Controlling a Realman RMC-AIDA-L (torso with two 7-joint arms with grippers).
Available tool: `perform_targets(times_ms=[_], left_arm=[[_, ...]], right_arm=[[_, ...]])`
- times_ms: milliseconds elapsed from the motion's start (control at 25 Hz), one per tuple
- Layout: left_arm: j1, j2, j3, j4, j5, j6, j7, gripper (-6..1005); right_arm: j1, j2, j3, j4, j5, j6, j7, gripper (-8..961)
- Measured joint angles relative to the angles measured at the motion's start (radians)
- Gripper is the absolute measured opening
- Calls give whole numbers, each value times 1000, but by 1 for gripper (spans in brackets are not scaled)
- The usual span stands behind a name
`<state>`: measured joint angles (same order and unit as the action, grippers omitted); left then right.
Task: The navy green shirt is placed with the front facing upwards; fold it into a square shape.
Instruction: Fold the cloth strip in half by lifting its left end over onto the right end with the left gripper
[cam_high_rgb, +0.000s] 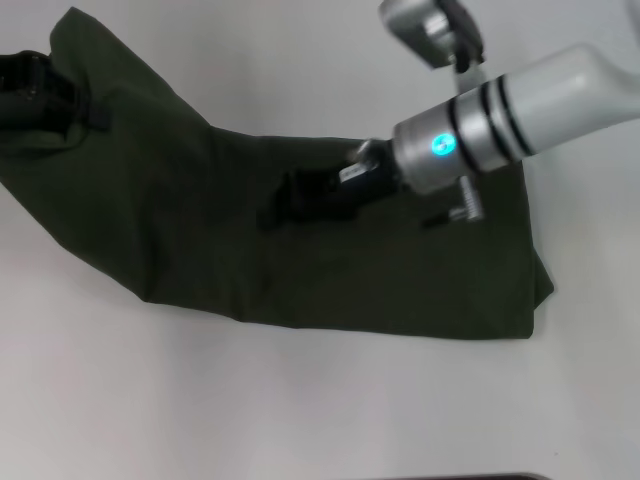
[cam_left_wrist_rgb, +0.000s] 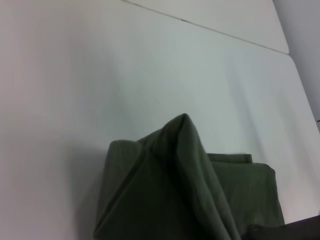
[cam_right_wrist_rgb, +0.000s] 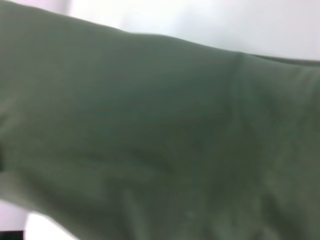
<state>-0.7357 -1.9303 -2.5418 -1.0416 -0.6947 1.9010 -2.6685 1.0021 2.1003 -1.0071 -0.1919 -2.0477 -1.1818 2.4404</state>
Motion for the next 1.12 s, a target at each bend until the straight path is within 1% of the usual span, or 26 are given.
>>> perform_targets(times_ms=[160, 240, 320, 480, 520, 640, 720, 760, 840, 920, 1120], left_arm=[[0, 4, -1, 0, 0, 1, -10, 112], [-2, 5, -1, 2, 0, 1, -12, 112], [-5, 5, -1, 6, 0, 0, -16, 112], [-14, 0, -1, 7, -5, -1, -25, 112], [-16, -1, -1, 7, -11, 0, -27, 112], [-22, -2, 5, 8, -39, 4, -37, 112], [-29, -3, 8, 9, -60, 14, -45, 111], [-33, -4, 8, 9, -74, 21, -46, 111], [-40, -6, 9, 9, -113, 40, -48, 111], [-46, -15, 10, 9, -168, 65, -47, 111], [-56, -52, 45, 16, -294, 91, -45, 111]], right_arm=[[-121, -14, -3, -209, 10, -101, 40, 10], [-179, -35, -5, -308, 1, -135, 58, 10], [-226, -67, -2, -370, -4, -161, 65, 11], [-276, -148, 1, -408, -6, -214, 67, 14], [-284, -173, 1, -409, -6, -226, 68, 15], [-300, -225, 3, -411, -10, -257, 72, 17], [-304, -253, 10, -413, -26, -285, 78, 17], [-303, -264, 17, -414, -45, -296, 85, 17], [-301, -277, 33, -423, -83, -312, 101, 17], [-299, -282, 49, -440, -118, -323, 117, 17], [-290, -285, 80, -468, -176, -351, 139, 16]])
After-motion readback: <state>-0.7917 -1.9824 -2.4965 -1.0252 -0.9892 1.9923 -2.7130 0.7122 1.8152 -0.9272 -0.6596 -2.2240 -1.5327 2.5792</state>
